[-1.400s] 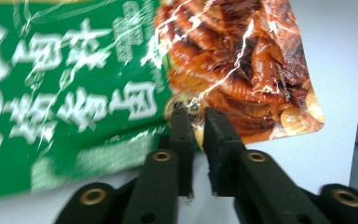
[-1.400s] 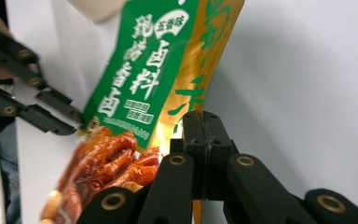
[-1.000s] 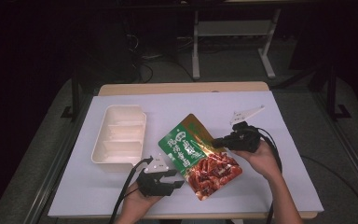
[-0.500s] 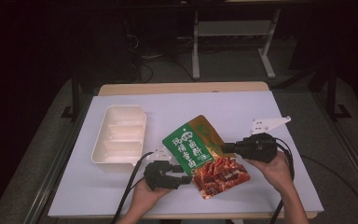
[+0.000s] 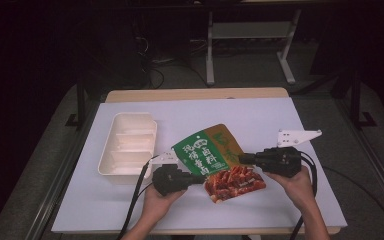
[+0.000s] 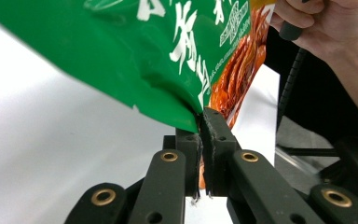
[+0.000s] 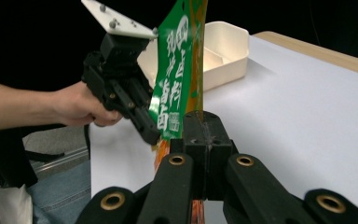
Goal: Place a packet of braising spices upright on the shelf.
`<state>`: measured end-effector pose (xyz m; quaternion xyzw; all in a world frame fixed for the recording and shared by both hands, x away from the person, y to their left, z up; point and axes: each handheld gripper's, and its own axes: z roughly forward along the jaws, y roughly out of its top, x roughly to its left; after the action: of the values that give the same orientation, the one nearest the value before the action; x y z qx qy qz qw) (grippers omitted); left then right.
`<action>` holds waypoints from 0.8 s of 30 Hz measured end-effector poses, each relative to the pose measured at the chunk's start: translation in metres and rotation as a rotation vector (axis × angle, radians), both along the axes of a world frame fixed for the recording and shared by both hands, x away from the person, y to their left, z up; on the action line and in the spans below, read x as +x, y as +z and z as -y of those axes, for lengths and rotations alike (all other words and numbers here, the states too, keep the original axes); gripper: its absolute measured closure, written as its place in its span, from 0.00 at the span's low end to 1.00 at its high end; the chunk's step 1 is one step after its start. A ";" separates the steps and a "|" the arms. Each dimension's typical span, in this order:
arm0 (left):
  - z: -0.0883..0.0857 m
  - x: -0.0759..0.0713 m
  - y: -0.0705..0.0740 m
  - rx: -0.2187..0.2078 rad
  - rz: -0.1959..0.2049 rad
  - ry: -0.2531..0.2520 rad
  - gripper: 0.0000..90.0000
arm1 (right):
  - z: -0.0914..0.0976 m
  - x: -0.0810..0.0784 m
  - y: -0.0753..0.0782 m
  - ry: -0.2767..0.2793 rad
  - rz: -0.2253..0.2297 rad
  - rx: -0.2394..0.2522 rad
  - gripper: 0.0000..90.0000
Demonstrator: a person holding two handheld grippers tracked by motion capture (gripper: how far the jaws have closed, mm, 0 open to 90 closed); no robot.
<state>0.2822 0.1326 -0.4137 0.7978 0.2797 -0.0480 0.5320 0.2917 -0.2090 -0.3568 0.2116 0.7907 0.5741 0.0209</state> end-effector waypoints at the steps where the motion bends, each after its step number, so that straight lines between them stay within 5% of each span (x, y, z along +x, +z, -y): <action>1: -0.001 -0.001 0.002 0.004 0.012 0.006 0.96 | -0.001 -0.001 0.000 0.005 0.006 -0.004 1.00; 4: -0.005 -0.002 0.006 0.033 0.032 0.003 0.97 | -0.003 -0.003 0.000 0.007 0.013 -0.023 1.00; 6: -0.010 -0.003 0.011 0.064 0.068 -0.004 0.98 | -0.008 -0.005 0.001 0.017 0.028 -0.086 0.98; 12: -0.006 -0.009 0.017 0.111 0.105 -0.019 0.99 | -0.022 -0.004 0.005 0.049 0.034 -0.164 0.92; 24: -0.008 -0.008 0.023 0.157 0.136 -0.036 0.99 | -0.036 0.003 0.006 0.056 0.033 -0.198 0.70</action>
<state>0.2737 0.1406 -0.3904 0.8433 0.2312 0.0188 0.4847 0.2942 -0.1727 -0.3507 0.1768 0.8488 0.4968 0.0386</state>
